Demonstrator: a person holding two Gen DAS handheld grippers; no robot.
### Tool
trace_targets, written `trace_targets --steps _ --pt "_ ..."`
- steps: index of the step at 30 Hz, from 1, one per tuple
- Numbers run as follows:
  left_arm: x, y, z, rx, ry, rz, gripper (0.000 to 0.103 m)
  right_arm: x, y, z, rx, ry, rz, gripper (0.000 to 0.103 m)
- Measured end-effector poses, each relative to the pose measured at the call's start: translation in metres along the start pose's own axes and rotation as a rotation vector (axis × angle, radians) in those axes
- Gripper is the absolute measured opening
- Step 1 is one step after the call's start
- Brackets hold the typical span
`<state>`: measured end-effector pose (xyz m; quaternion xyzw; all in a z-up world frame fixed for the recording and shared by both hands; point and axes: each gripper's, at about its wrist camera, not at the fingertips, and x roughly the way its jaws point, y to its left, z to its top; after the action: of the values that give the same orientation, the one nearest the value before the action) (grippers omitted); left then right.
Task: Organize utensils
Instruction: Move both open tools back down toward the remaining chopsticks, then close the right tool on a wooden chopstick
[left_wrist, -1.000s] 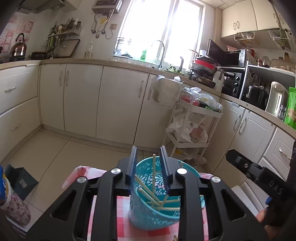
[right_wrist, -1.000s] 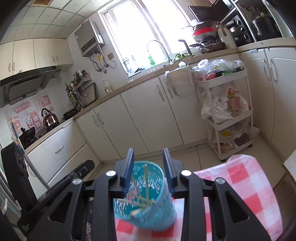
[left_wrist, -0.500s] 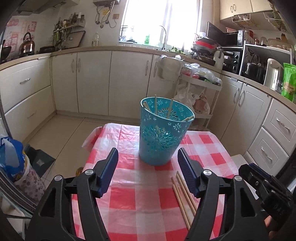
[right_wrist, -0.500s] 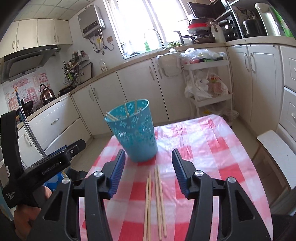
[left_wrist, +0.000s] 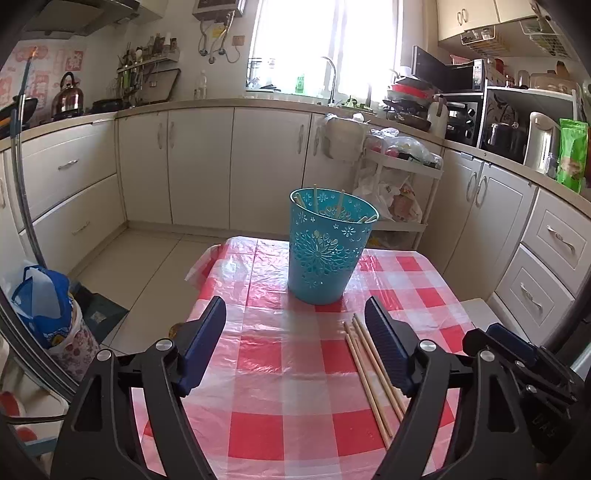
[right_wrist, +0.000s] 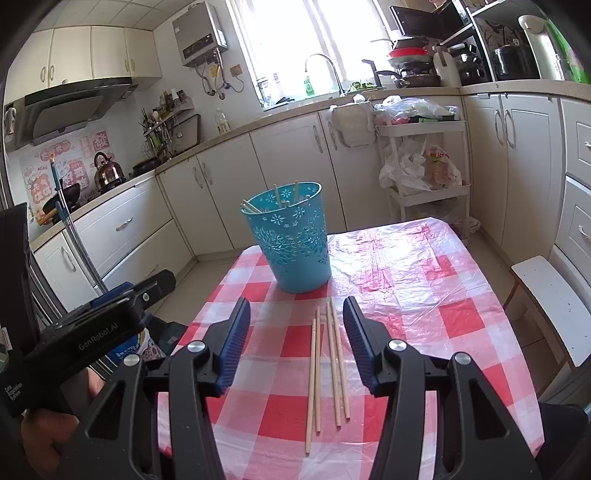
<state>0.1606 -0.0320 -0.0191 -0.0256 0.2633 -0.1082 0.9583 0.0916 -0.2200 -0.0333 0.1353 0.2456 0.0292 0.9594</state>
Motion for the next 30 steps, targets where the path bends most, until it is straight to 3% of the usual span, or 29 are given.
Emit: trace_targets --steps 10,15,16,18,21,30 --pt "-0.002 -0.005 -0.001 0.020 0.010 0.007 0.078 0.000 -0.005 -0.008 -0.013 0.016 -0.012 0.051" --pt "0.025 0.008 -0.013 -0.023 0.106 0.012 0.080 0.027 -0.017 -0.014 -0.075 0.074 -0.059 0.051" --pt "0.031 0.011 -0.017 -0.030 0.125 0.022 0.080 0.037 -0.020 -0.016 -0.094 0.093 -0.069 0.048" --pt "0.043 0.017 -0.026 -0.039 0.164 0.043 0.080 0.063 -0.029 -0.021 -0.127 0.151 -0.086 0.032" --pt "0.056 0.019 -0.035 -0.038 0.198 0.057 0.080 0.100 -0.040 -0.024 -0.139 0.229 -0.085 0.020" --pt "0.092 -0.005 -0.058 0.011 0.285 0.023 0.080 0.175 -0.038 -0.025 -0.213 0.370 -0.068 0.016"
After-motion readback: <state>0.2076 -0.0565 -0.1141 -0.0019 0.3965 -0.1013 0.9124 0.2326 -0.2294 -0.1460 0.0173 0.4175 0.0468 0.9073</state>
